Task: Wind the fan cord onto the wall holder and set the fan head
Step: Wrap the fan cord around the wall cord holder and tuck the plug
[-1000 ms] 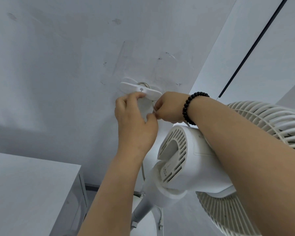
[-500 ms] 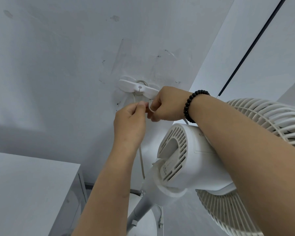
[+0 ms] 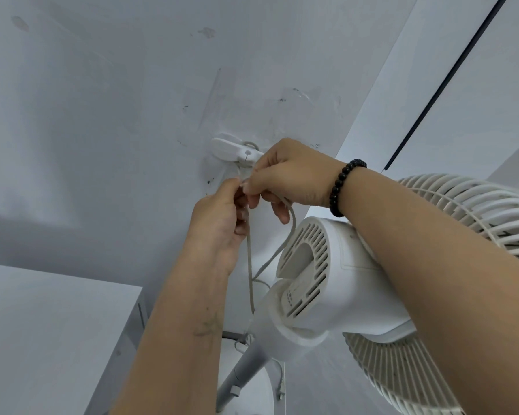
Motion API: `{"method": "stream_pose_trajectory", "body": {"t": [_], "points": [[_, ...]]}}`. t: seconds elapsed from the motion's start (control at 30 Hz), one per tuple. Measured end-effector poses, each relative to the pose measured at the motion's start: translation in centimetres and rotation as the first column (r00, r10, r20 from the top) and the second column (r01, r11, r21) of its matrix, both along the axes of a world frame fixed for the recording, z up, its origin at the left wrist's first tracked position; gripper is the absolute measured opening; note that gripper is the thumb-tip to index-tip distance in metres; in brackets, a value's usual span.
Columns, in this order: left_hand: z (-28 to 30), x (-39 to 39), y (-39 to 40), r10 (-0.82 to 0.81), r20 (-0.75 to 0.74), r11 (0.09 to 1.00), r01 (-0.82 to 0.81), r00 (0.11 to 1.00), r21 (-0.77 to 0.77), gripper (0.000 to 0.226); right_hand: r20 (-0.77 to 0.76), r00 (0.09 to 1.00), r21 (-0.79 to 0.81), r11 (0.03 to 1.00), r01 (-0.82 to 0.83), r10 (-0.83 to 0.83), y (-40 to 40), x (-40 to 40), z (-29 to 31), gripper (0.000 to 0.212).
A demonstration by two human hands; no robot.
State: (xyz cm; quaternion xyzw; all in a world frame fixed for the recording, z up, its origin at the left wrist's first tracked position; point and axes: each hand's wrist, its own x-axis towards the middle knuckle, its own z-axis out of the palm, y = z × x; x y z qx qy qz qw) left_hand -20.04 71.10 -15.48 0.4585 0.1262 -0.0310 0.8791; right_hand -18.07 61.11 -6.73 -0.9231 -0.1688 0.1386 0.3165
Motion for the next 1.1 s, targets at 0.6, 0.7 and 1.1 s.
{"method": "stream_pose_trajectory", "body": {"t": [0.6,0.7,1.1], "points": [[-0.9,0.7,0.1,-0.035,-0.072,0.856,-0.007,0.997,-0.517,0.019,0.084,0.996,0.031,0.999,-0.016,0.013,0.2,0.1,-0.1,0.028],[-1.1,0.6,0.5,-0.069,-0.005,0.867,0.057,0.998,-0.495,0.025,0.145,0.989,0.038,0.999,-0.021,0.015,0.1,0.1,-0.1,0.032],[-0.8,0.3,0.7,-0.001,0.014,0.790,0.009,1.000,-0.613,0.020,-0.004,0.999,0.053,0.997,-0.052,0.053,0.8,0.4,-0.4,0.030]]}}
